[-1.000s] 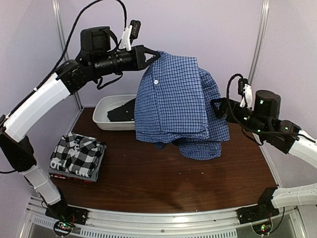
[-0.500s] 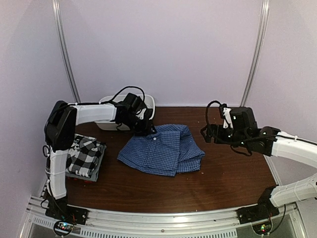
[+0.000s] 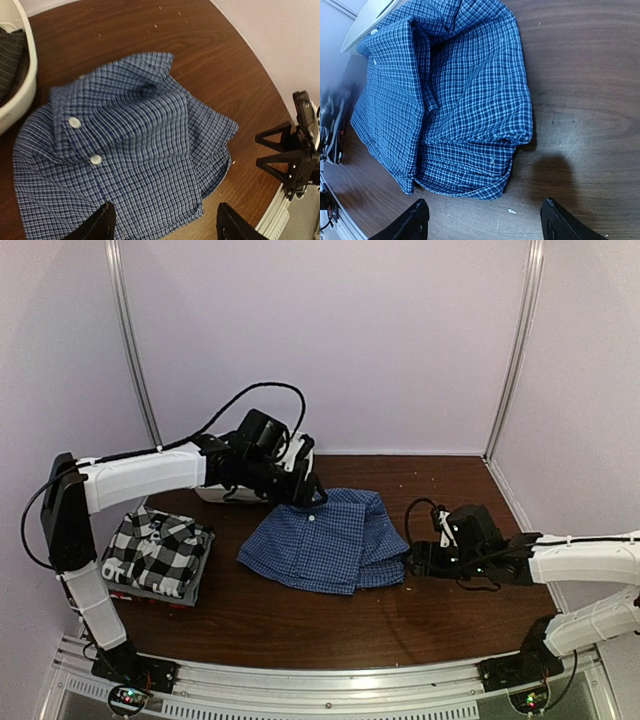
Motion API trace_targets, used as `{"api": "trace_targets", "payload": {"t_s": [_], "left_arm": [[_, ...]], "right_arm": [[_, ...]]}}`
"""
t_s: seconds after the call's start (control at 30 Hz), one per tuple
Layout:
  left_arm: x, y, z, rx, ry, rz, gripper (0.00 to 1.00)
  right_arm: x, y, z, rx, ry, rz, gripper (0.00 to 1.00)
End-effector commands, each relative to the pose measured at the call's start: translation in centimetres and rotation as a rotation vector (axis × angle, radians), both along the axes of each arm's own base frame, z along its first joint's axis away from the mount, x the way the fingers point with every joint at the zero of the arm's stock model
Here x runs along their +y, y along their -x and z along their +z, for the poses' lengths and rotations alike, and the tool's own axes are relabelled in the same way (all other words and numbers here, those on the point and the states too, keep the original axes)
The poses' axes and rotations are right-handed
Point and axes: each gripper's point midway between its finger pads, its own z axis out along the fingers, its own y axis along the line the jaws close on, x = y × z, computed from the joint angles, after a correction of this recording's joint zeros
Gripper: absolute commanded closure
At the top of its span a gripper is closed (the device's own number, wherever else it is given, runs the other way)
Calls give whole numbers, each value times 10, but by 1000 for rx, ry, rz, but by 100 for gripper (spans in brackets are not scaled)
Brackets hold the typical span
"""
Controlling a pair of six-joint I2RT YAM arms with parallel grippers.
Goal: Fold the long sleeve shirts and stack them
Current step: Place the square-folded shirt at the center of the board, then pick up the crumpled shirt from the center of the board.
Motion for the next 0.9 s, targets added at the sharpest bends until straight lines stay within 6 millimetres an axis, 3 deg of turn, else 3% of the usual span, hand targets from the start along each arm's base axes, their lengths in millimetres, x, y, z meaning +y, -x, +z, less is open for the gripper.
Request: {"api": "trace_targets", "payload": {"t_s": [0.0,0.23,0.33,0.7,0.87], "left_arm": [[-21,48,-37,5,-117,-92,30],[-67,98,-80,80,-152,-172,30],[-83,108,-92,88,-171,-188,30],[-93,102,-140,109,-260,-122,33],[-91,98,-156,111,-298,-97,37]], "right_arm": [[20,3,-11,39,-79,-5,23],[24,-3,-30,65,-96,-53,29],[23,-5,-38,75,-96,-72,31],[27,-9,-60,100,-94,-94,38],[31,-13,-66,106,-95,-100,46]]}}
